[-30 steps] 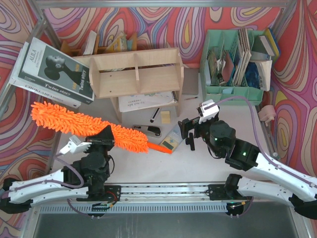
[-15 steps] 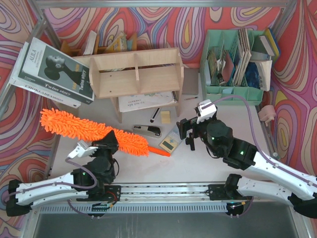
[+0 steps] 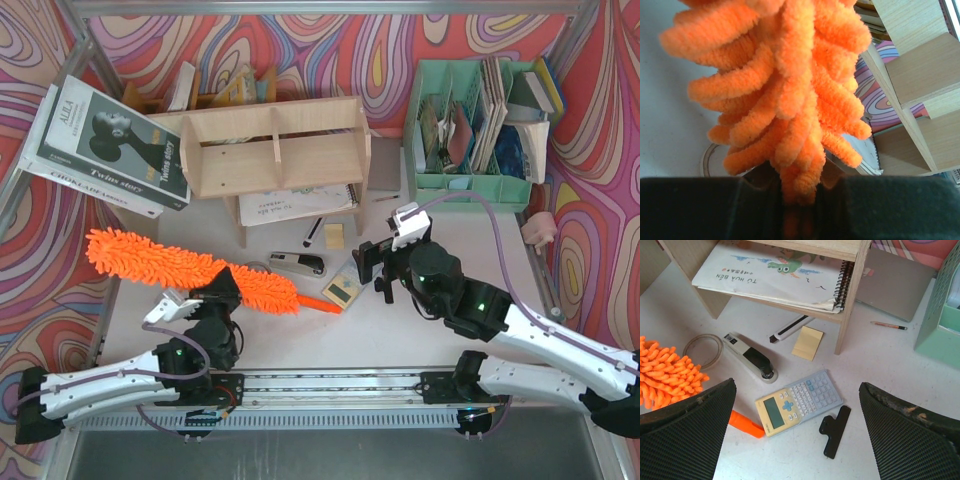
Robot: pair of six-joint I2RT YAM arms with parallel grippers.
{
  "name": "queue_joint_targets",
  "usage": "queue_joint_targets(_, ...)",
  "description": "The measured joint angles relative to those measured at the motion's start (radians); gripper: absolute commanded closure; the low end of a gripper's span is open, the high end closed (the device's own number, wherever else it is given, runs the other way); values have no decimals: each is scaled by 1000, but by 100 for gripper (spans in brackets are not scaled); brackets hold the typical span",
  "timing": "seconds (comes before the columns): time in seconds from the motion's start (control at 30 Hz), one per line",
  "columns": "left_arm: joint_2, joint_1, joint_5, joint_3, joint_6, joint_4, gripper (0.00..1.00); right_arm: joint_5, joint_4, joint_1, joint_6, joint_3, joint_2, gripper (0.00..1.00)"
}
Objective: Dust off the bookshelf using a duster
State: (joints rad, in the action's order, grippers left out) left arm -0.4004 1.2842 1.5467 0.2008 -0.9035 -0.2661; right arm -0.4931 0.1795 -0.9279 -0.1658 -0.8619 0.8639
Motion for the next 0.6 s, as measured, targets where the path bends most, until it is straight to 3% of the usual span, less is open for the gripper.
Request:
queue_joint_targets(0.03,0,-2,0,-4,2,-6,83,1,0,0,0,2,2,1)
queue_joint_targets(0.37,-18,-3,0,-29,37,-55,53,4,5,0,-8,5,7,1)
queue_joint_targets(0.57,-21,-3,0,-29,65,-70,39,4,6,0,-15,5,7,1)
queue_joint_targets(0.6,-21,-3,0,-29,77,-74,18,4,6,0,-15,5,7,1)
